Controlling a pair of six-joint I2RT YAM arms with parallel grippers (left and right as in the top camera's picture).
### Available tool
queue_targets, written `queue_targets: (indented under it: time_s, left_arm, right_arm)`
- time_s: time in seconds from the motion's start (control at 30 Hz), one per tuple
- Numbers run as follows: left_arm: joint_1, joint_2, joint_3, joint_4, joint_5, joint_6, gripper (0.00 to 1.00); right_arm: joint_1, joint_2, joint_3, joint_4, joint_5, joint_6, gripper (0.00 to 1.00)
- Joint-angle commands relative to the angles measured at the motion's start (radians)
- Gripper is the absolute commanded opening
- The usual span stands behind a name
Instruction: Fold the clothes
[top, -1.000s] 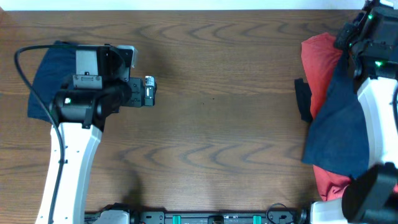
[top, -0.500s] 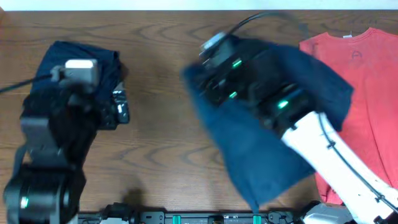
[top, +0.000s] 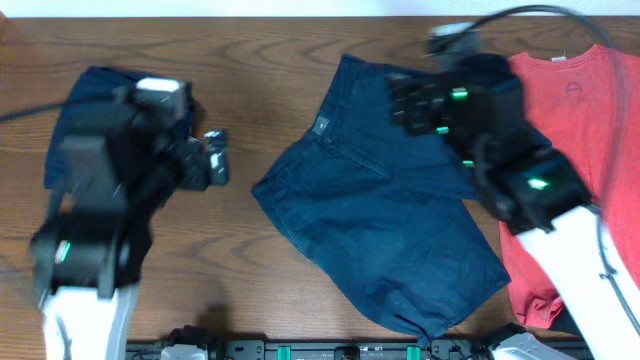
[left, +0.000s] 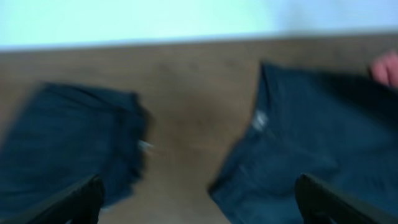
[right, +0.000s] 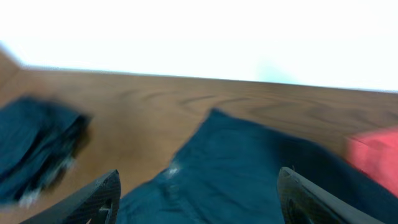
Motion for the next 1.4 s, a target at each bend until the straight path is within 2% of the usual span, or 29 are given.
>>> queue_targets:
  time_s: [0.0,0.2,0.23,0.27,0.3,0.43,0.47,0.5,0.53,0.73,0.77,0.87,0.9,1.03,1.13,1.27,1.37]
  left_arm:
    - [-0.051,0.161,0.002,-0.007,0.122,-0.008,0.98]
    - [-0.145,0.47,0.002,0.098,0.143,-0.005,1.0]
    - [-0.156,0.523,0.002,0.129,0.143,-0.005,0.8]
    - [-0.163,0.569,0.002,0.158,0.143,-0.004,0.7]
    - [-0.17,0.614,0.002,0.185,0.143,-0.004,0.67]
    - [-0.2,0.791,0.002,0.269,0.143,0.005,0.68]
    - [-0.207,0.826,0.002,0.281,0.143,0.016,0.71]
    - [-0.213,0.855,0.002,0.291,0.143,0.032,0.79]
    - [-0.217,0.874,0.002,0.298,0.143,0.047,0.81]
    - [-0.237,0.965,0.002,0.319,0.13,0.105,0.84]
    - [-0.238,0.976,0.002,0.319,0.13,0.105,0.79]
    - [-0.238,0.999,0.002,0.297,0.085,0.104,0.21]
    - [-0.238,1.0,0.002,0.282,0.061,0.1,0.06]
    - [-0.212,0.993,0.002,0.202,-0.123,-0.04,0.06]
    - [-0.147,0.982,0.002,0.115,-0.215,-0.166,0.06]
    - [-0.01,0.97,0.002,-0.013,-0.235,-0.312,0.06]
    - [0.089,0.97,0.002,-0.079,-0.232,-0.335,0.06]
  right_arm:
    - [-0.095,-0.047,0.027,-0.059,-0.037,0.116,0.77]
    - [-0.238,-0.053,0.026,-0.229,-0.075,0.15,0.75]
    - [-0.254,-0.052,0.026,-0.253,-0.075,0.15,0.75]
    - [-0.266,-0.05,0.026,-0.272,-0.074,0.15,0.75]
    - [-0.274,-0.048,0.026,-0.285,-0.074,0.15,0.75]
    - [-0.302,-0.027,0.024,-0.312,-0.073,0.15,0.75]
    - [-0.306,-0.021,0.024,-0.315,-0.073,0.15,0.75]
    - [-0.306,-0.012,0.024,-0.317,-0.073,0.15,0.75]
    - [-0.306,-0.007,0.024,-0.318,-0.073,0.15,0.75]
    - [-0.306,0.059,0.024,-0.326,-0.073,0.15,0.75]
    - [-0.306,0.069,0.024,-0.329,-0.073,0.15,0.75]
    - [-0.306,0.097,0.024,-0.336,-0.073,0.15,0.75]
    - [-0.306,0.105,0.024,-0.337,-0.073,0.15,0.73]
    - [-0.306,0.121,0.024,-0.336,-0.072,0.149,0.72]
    - [-0.306,0.132,0.024,-0.336,-0.07,0.106,0.76]
    - [-0.303,0.165,0.023,-0.359,-0.074,0.042,0.78]
    - [-0.303,0.21,0.019,-0.369,-0.074,0.025,0.78]
